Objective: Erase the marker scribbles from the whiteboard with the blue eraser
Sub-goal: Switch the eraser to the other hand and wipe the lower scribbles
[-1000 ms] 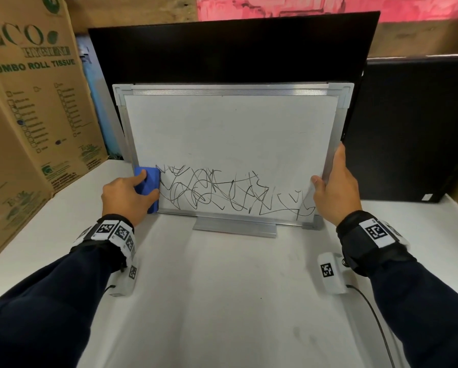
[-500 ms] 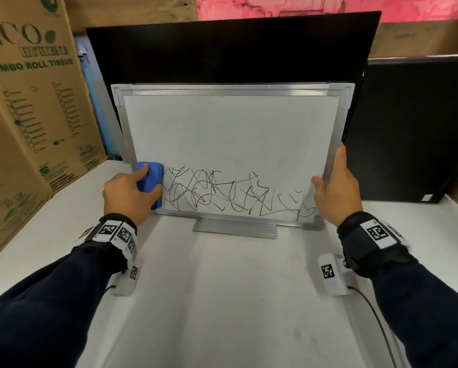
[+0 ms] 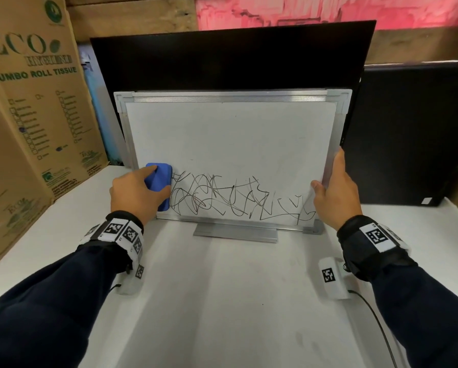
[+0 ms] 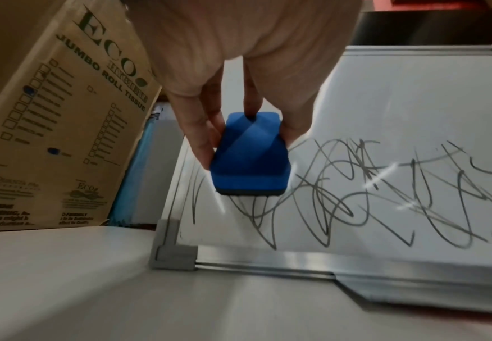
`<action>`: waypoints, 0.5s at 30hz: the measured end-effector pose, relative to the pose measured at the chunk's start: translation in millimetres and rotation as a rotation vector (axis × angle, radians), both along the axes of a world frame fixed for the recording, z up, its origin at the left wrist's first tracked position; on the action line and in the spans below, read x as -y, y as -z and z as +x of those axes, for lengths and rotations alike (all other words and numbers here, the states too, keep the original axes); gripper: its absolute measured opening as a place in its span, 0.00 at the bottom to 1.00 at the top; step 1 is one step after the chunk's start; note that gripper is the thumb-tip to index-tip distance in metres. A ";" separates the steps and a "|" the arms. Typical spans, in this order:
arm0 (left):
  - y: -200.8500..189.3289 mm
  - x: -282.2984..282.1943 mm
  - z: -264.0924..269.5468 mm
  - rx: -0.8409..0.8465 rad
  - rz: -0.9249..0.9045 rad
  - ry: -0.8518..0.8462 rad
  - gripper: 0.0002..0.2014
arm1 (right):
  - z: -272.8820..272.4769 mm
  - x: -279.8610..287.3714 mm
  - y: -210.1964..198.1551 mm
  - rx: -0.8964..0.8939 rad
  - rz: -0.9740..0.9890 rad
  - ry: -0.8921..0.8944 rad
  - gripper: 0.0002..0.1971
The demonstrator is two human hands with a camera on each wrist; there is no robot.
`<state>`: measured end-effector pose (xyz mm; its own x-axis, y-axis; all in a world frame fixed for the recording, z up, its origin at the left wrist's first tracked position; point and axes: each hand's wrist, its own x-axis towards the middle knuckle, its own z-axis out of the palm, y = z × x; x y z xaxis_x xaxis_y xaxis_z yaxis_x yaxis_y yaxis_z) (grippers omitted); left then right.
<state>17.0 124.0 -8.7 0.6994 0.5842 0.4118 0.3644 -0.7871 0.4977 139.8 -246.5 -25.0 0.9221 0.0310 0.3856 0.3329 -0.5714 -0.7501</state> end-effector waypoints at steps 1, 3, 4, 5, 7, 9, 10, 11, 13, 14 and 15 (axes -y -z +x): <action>4.2 2.8 0.1 0.018 -0.010 0.011 0.31 | 0.4 0.3 0.2 0.002 0.001 0.000 0.46; 12.7 8.2 0.6 0.002 -0.028 0.032 0.30 | 0.9 0.0 0.7 0.003 -0.001 -0.002 0.46; 15.5 9.8 1.1 -0.011 -0.042 0.041 0.29 | 1.1 0.0 0.8 0.003 -0.002 -0.003 0.46; 16.7 10.4 1.4 -0.018 -0.053 0.047 0.28 | 1.2 0.0 0.9 0.003 -0.002 -0.003 0.46; 17.3 8.8 1.6 -0.010 -0.045 0.054 0.26 | 1.6 0.4 2.2 0.011 -0.009 0.002 0.46; 19.5 7.7 2.1 0.009 -0.021 0.061 0.27 | 2.4 1.0 3.7 0.019 -0.016 0.005 0.46; 21.3 8.5 2.5 0.015 -0.016 0.069 0.27 | 2.8 0.7 4.0 0.019 -0.011 0.002 0.46; 23.1 10.1 3.0 0.014 -0.014 0.079 0.27 | 3.1 0.5 4.2 0.018 -0.007 0.001 0.47; 27.3 14.8 5.1 -0.029 -0.001 0.106 0.28 | 3.9 0.7 4.2 0.018 -0.010 0.005 0.46; 29.3 16.5 5.5 -0.054 0.009 0.117 0.28 | 3.8 1.1 3.9 0.016 -0.012 0.005 0.46; 30.9 16.5 5.9 -0.057 0.014 0.119 0.28 | 3.3 0.8 3.5 0.015 -0.010 0.004 0.46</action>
<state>22.9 107.5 -39.6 0.7859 0.4905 0.3764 0.2958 -0.8329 0.4677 143.1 -247.4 -28.5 0.9166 0.0317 0.3986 0.3416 -0.5802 -0.7394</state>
